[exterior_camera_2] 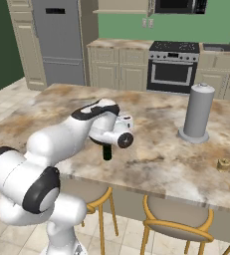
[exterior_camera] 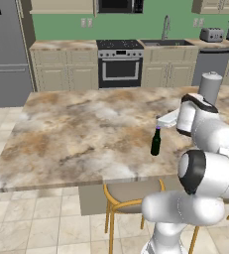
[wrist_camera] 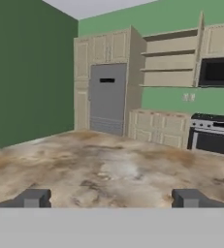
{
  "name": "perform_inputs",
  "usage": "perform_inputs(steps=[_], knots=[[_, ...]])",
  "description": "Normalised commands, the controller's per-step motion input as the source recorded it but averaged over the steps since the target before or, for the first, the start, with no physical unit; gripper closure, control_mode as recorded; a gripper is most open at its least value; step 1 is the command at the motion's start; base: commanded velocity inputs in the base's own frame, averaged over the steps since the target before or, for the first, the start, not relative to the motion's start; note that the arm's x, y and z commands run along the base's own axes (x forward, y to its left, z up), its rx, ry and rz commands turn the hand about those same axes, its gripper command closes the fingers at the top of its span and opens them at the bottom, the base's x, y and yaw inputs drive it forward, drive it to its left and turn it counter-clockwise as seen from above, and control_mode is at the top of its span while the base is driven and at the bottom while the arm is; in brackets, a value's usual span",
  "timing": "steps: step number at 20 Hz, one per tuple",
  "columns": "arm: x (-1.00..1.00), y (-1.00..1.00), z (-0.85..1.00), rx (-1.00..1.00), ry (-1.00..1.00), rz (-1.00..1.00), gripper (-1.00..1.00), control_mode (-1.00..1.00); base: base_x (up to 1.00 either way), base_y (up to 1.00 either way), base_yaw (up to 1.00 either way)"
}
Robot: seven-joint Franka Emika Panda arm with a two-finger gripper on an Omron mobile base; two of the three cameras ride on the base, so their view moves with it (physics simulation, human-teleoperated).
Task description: Get the candle and the beer from the cabinet and move them to the dining counter.
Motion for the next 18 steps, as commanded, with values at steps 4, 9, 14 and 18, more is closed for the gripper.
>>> perform_inputs(steps=[4, 9, 14, 18], knots=[[-0.14, -0.03, 0.97, 0.00, 0.13, -0.14, -1.00, -1.00, 0.00, 0.00, 0.00], [-0.25, -0.03, 0.92, 0.00, 0.15, -0.14, -1.00, -1.00, 0.00, 0.00, 0.00], [-0.49, 0.00, 0.78, 0.00, 0.11, -0.13, -1.00, -1.00, 0.00, 0.00, 0.00], [-0.81, -0.07, 0.64, 0.00, 0.09, -0.14, -1.00, -1.00, 0.00, 0.00, 0.00]])
